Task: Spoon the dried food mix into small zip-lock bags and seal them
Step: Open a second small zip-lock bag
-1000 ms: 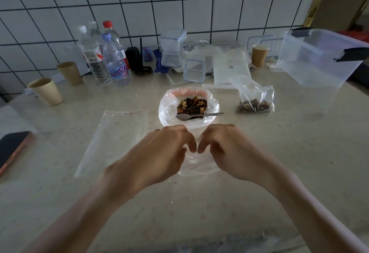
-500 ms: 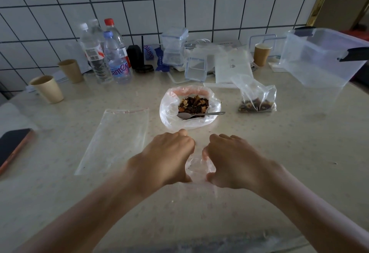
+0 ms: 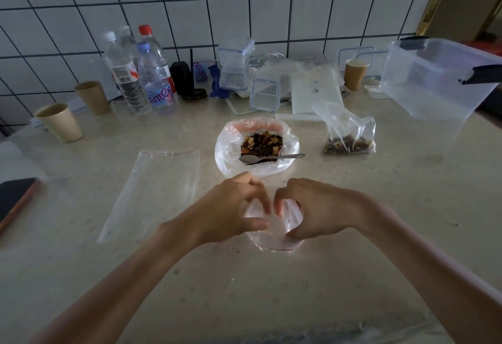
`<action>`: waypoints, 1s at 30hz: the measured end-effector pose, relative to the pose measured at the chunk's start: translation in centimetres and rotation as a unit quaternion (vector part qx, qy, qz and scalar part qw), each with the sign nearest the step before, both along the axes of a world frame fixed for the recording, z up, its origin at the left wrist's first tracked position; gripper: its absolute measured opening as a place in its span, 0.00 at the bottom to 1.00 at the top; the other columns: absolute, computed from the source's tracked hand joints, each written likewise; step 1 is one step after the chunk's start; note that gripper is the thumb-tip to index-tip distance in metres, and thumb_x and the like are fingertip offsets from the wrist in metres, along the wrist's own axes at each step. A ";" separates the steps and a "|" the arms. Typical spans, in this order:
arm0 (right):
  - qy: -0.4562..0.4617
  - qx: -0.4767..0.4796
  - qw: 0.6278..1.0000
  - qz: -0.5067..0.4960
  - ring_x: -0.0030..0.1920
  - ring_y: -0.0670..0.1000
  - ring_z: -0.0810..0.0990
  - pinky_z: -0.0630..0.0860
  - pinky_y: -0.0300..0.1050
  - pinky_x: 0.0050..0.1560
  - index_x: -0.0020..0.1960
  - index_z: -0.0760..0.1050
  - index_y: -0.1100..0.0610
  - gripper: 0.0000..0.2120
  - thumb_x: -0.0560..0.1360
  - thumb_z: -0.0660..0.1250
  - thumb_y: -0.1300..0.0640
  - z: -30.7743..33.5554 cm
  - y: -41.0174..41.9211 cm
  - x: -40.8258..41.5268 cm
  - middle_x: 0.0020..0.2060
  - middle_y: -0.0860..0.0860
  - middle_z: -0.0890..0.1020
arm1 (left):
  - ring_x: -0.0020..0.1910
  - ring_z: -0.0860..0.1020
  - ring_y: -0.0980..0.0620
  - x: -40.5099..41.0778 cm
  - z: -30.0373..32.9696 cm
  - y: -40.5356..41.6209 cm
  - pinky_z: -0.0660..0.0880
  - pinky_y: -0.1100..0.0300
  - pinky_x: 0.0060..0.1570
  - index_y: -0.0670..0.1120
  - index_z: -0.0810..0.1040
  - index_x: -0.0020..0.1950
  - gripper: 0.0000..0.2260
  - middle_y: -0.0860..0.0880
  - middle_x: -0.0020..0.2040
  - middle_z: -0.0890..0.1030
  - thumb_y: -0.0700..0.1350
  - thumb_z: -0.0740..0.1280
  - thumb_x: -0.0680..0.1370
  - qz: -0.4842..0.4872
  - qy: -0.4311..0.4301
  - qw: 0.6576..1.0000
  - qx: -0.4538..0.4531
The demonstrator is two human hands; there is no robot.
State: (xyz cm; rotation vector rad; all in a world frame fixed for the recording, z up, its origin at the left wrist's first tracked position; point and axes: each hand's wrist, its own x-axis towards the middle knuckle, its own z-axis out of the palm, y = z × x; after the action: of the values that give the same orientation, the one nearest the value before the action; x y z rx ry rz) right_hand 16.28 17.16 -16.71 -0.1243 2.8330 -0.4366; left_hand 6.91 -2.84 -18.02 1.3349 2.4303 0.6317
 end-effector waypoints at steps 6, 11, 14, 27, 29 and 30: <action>0.035 -0.019 0.999 0.012 0.51 0.42 0.76 0.77 0.42 0.51 0.62 0.81 0.39 0.20 0.71 0.78 0.43 0.2 1.0 0.8 0.50 0.40 0.75 | 0.53 0.76 0.59 1.0 -0.3 -0.4 0.70 0.63 0.48 0.60 0.82 0.58 0.14 0.63 0.58 0.74 0.62 0.73 0.75 0.018 0.125 0.989 -0.076; 0.113 -0.001 0.994 0.001 0.52 0.43 0.77 0.76 0.46 0.55 0.61 0.82 0.41 0.22 0.69 0.76 0.35 -0.6 1.2 1.4 0.51 0.39 0.79 | 0.43 0.75 0.60 -0.1 0.8 0.1 0.65 0.63 0.37 0.61 0.81 0.57 0.23 0.61 0.48 0.72 0.71 0.74 0.68 0.005 0.179 0.975 -0.129; 0.134 -0.011 0.991 -0.027 0.53 0.42 0.76 0.75 0.47 0.58 0.57 0.82 0.41 0.22 0.68 0.75 0.33 -1.2 1.7 0.3 0.50 0.38 0.78 | 0.41 0.73 0.65 -1.8 1.1 0.6 0.62 0.68 0.36 0.63 0.81 0.54 0.22 0.64 0.47 0.73 0.71 0.76 0.65 0.005 0.127 0.984 -0.121; 0.153 -0.128 0.977 -0.069 0.54 0.44 0.71 0.68 0.41 0.58 0.49 0.82 0.42 0.21 0.63 0.79 0.32 -4.2 3.4 -1.7 0.49 0.44 0.75 | 0.33 0.77 0.60 -3.1 -3.2 -0.3 0.67 0.70 0.33 0.66 0.80 0.50 0.26 0.60 0.35 0.78 0.77 0.73 0.59 0.074 0.034 0.995 0.063; 0.152 -0.174 0.969 -0.081 0.54 0.45 0.73 0.72 0.43 0.56 0.48 0.83 0.43 0.20 0.62 0.80 0.34 -4.1 3.3 -1.7 0.49 0.46 0.77 | 0.28 0.69 0.57 -3.3 -3.2 -0.3 0.64 0.67 0.32 0.65 0.82 0.52 0.26 0.56 0.30 0.72 0.76 0.75 0.59 0.079 -0.017 0.991 0.109; 0.151 -0.209 0.962 -0.092 0.52 0.46 0.75 0.74 0.43 0.54 0.47 0.84 0.43 0.19 0.61 0.79 0.34 -4.0 3.3 -1.6 0.48 0.46 0.77 | 0.28 0.65 0.57 -3.3 -3.2 -0.4 0.62 0.64 0.32 0.64 0.83 0.52 0.25 0.56 0.29 0.68 0.74 0.77 0.61 0.083 -0.047 0.986 0.135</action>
State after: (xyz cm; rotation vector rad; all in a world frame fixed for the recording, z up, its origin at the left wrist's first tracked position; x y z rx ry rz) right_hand 14.65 20.49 -20.70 -0.0071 3.0115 -1.1460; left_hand 3.59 -3.26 -21.18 1.1715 2.4609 1.0769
